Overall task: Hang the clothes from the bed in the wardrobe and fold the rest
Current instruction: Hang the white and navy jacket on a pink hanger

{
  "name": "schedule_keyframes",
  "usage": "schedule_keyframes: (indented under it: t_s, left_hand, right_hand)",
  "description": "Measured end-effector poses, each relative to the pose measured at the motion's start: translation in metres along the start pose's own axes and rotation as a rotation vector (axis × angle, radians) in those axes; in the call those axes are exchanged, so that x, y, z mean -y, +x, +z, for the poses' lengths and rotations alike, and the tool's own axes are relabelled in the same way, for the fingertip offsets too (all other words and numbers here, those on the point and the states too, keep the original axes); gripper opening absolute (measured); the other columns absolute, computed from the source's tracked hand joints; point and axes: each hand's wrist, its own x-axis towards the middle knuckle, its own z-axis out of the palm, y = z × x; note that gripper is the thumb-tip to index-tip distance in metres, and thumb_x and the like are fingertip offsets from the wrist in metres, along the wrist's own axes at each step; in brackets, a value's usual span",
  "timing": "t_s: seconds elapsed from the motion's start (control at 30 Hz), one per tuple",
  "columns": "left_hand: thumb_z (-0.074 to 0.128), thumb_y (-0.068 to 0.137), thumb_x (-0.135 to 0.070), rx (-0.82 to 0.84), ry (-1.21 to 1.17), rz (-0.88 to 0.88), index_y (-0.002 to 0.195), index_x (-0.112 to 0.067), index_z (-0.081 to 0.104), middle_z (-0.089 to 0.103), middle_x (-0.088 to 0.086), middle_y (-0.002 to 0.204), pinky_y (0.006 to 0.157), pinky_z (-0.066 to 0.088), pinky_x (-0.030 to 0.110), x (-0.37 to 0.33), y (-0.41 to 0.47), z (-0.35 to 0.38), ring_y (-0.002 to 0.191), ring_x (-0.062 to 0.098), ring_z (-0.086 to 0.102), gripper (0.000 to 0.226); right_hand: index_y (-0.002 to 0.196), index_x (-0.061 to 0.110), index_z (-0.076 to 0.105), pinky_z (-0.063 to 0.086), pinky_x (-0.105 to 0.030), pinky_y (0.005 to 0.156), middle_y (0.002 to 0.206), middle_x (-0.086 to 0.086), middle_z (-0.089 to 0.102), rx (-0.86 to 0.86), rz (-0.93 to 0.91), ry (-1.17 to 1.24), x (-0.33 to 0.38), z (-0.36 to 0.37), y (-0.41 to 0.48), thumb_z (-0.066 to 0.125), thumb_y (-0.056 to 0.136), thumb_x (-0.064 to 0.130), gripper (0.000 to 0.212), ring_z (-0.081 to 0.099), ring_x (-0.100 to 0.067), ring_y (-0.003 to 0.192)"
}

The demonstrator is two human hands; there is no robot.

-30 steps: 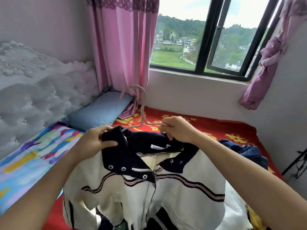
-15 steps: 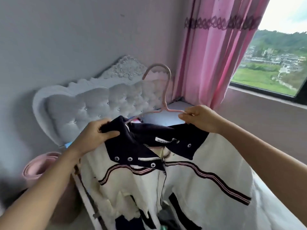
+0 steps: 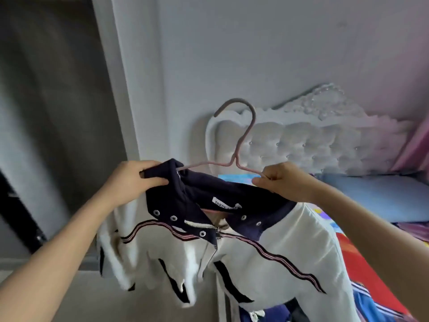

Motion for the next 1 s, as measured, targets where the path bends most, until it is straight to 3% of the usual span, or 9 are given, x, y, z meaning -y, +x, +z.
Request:
schedule_keyframes:
  t_s: [0.07,0.2,0.27,0.4,0.47,0.53,0.63,0.7,1.0]
  left_hand:
    - [0.079,0.072,-0.014,-0.085,0.071,-0.025,0.074,-0.068,0.06,0.067,-0.03,0.079,0.069,0.043,0.003,0.015,-0.019,-0.032,0.078,-0.014,0.06,0.057]
    - [0.08,0.071,-0.007,-0.224,0.171,-0.106,0.084,-0.051,0.063,0.063,-0.018,0.083,0.087,0.045,0.038,0.045,-0.054,-0.086,0.09,0.024,0.06,0.049]
    - [0.079,0.071,-0.003,-0.25,0.148,-0.146,0.083,-0.042,0.063,0.065,-0.013,0.08,0.084,0.045,0.032,0.062,-0.065,-0.105,0.088,0.025,0.058,0.044]
    - [0.075,0.072,0.005,-0.333,0.04,-0.209,0.081,-0.037,0.066,0.069,-0.015,0.072,0.076,0.046,0.018,0.103,-0.082,-0.162,0.078,0.009,0.059,0.043]
    - [0.072,0.074,0.006,-0.316,-0.003,-0.267,0.082,-0.031,0.066,0.07,-0.017,0.07,0.067,0.047,0.01,0.125,-0.083,-0.187,0.073,0.005,0.06,0.038]
    - [0.075,0.075,-0.001,-0.286,0.011,-0.334,0.09,-0.025,0.065,0.07,-0.015,0.079,0.071,0.048,0.011,0.148,-0.085,-0.217,0.081,0.012,0.061,0.03]
    - [0.079,0.068,-0.031,-0.245,0.237,-0.449,0.121,-0.024,0.057,0.061,-0.001,0.108,0.099,0.042,0.036,0.187,-0.087,-0.267,0.106,0.02,0.056,0.057]
    - [0.075,0.079,-0.025,-0.328,0.33,-0.447,0.131,-0.02,0.051,0.056,0.006,0.117,0.103,0.036,0.04,0.204,-0.089,-0.293,0.115,0.024,0.05,0.058]
    - [0.061,0.089,-0.012,-0.45,0.317,-0.466,0.124,-0.007,0.057,0.053,0.011,0.119,0.08,0.031,0.022,0.289,-0.109,-0.369,0.106,0.021,0.051,0.036]
  right_hand:
    - [0.05,0.018,0.032,0.028,-0.021,0.051,0.043,0.01,0.035,0.063,-0.093,-0.012,0.03,0.016,0.02,0.057,0.089,0.04,0.051,0.032,-0.008,0.047]
    - [0.054,0.015,0.03,0.028,-0.022,0.056,0.052,0.008,0.032,0.16,-0.308,0.016,0.095,0.044,0.048,0.057,0.09,0.036,0.05,0.03,-0.011,0.055]
    - [0.054,0.016,0.032,0.031,-0.025,0.06,0.055,0.006,0.034,0.176,-0.357,0.043,0.116,0.055,0.058,0.056,0.091,0.037,0.049,0.034,-0.013,0.057]
    - [0.051,0.021,0.04,0.033,-0.014,0.064,0.066,0.01,0.044,0.2,-0.497,0.144,0.187,0.082,0.096,0.057,0.092,0.026,0.045,0.043,-0.01,0.066]
    - [0.051,0.017,0.047,0.033,-0.012,0.059,0.06,0.012,0.048,0.223,-0.446,0.256,0.218,0.096,0.116,0.059,0.091,0.024,0.042,0.044,-0.002,0.057]
    - [0.057,0.01,0.055,0.033,-0.01,0.052,0.044,0.015,0.047,0.246,-0.4,0.298,0.252,0.115,0.139,0.061,0.09,0.024,0.037,0.043,0.0,0.045]
    - [0.057,0.008,0.059,0.031,-0.008,0.046,0.038,0.013,0.044,0.272,-0.364,0.345,0.3,0.153,0.171,0.063,0.088,0.025,0.036,0.041,0.0,0.04]
    - [0.05,0.012,0.056,0.031,-0.008,0.046,0.041,0.011,0.045,0.277,-0.337,0.367,0.322,0.178,0.186,0.063,0.088,0.026,0.041,0.039,-0.002,0.04]
    - [0.039,0.013,0.052,0.032,-0.014,0.042,0.034,0.007,0.045,0.262,-0.079,0.467,0.393,0.274,0.267,0.067,0.084,0.023,0.049,0.037,-0.006,0.033]
